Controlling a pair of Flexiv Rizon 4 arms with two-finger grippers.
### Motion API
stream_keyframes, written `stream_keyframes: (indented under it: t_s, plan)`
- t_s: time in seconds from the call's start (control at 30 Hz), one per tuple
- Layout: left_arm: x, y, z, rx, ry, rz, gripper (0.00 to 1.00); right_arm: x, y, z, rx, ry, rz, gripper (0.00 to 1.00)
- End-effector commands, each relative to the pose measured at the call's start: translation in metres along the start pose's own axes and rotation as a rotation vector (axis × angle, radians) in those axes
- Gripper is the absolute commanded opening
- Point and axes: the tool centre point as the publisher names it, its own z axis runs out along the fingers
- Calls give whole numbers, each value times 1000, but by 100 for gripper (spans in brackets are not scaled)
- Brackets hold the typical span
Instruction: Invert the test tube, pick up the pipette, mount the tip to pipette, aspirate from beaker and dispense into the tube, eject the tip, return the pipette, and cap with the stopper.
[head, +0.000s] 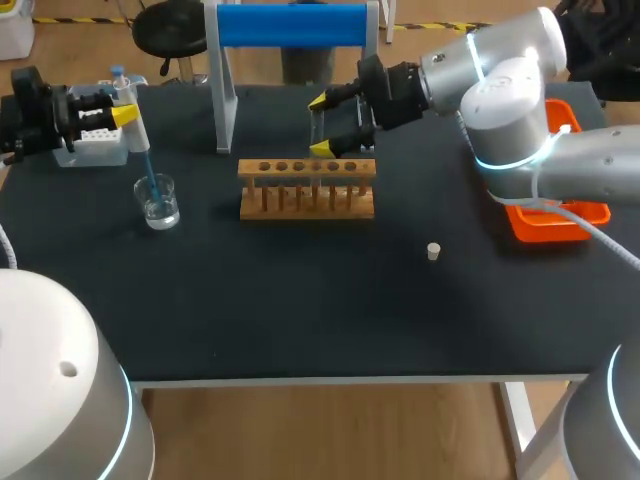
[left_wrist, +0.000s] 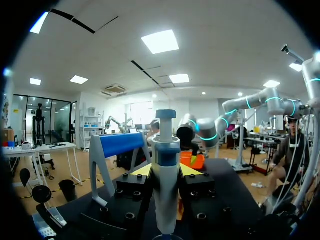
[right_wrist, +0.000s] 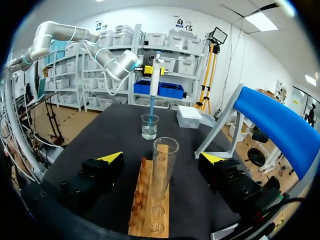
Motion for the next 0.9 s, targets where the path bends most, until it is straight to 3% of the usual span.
stream_keyframes:
  t_s: [0.03,0.9]
  plan:
    - [0,-1,0,-1,1,-1,0,0,-3,7,11,2,0,100]
    - [0,-1,0,-1,1,-1,0,-10,-15,27,51,4,2,100]
